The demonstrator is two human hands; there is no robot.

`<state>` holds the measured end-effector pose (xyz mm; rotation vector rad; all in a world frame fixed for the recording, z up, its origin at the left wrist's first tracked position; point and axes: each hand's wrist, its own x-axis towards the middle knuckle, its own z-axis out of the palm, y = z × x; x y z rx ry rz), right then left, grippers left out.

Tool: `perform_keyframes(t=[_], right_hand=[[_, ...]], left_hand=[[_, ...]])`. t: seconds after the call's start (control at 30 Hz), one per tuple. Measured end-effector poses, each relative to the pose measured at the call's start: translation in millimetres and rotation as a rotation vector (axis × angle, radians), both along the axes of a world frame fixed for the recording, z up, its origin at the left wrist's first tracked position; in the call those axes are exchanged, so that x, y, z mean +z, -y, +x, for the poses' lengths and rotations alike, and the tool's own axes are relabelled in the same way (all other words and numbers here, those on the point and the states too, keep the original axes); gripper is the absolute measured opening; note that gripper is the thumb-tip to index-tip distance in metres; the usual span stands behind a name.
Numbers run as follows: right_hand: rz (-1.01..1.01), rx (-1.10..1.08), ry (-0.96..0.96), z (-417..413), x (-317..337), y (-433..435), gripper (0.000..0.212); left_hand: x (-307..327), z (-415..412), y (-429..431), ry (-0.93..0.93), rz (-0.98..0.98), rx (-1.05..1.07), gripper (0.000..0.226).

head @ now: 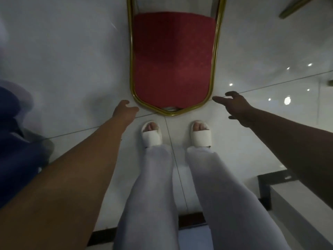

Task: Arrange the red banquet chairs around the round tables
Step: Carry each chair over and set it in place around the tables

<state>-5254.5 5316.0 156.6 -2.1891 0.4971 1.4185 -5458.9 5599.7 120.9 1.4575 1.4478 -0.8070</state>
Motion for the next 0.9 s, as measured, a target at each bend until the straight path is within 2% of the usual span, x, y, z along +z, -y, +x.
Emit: perform_keyframes(t=[0.13, 0.23, 0.33, 0.43, 0.53, 0.6, 0.67, 0.73, 0.9], right_hand=[[-0.010, -0.116, 0.039, 10, -106, -24, 0.092], [-0.005, -0.208, 0.112, 26, -166, -39, 0.088], [-0.003, -0.308, 0.211, 48, -205, -54, 0.081], [0.040, -0.365, 0.166, 64, -222, -52, 0.073], [0.060, -0.260, 0.047, 72, -210, -40, 0.059], [0.060, -0.185, -0.072, 72, -188, -32, 0.056], [0.017, -0.141, -0.100, 69, -158, -30, 0.054], [-0.033, -0.085, -0.075, 55, -113, -28, 0.048], [0.029, 0.023, -0.125, 12, 35, -9, 0.037]], left_hand=[[-97, 10, -23, 0.061, 0.037, 0.130, 0.090], [-150, 24, -42, 0.115, 0.025, 0.250, 0.091], [-185, 40, -56, 0.144, -0.015, 0.318, 0.069], [-197, 50, -60, 0.187, -0.056, 0.352, 0.050], [-189, 47, -61, 0.211, -0.084, 0.331, 0.050], [-169, 41, -58, 0.203, -0.038, 0.326, 0.051], [-140, 31, -54, 0.206, 0.014, 0.326, 0.053], [-96, 15, -48, 0.230, 0.050, 0.326, 0.053], [60, -23, -45, 0.229, 0.121, 0.290, 0.058]])
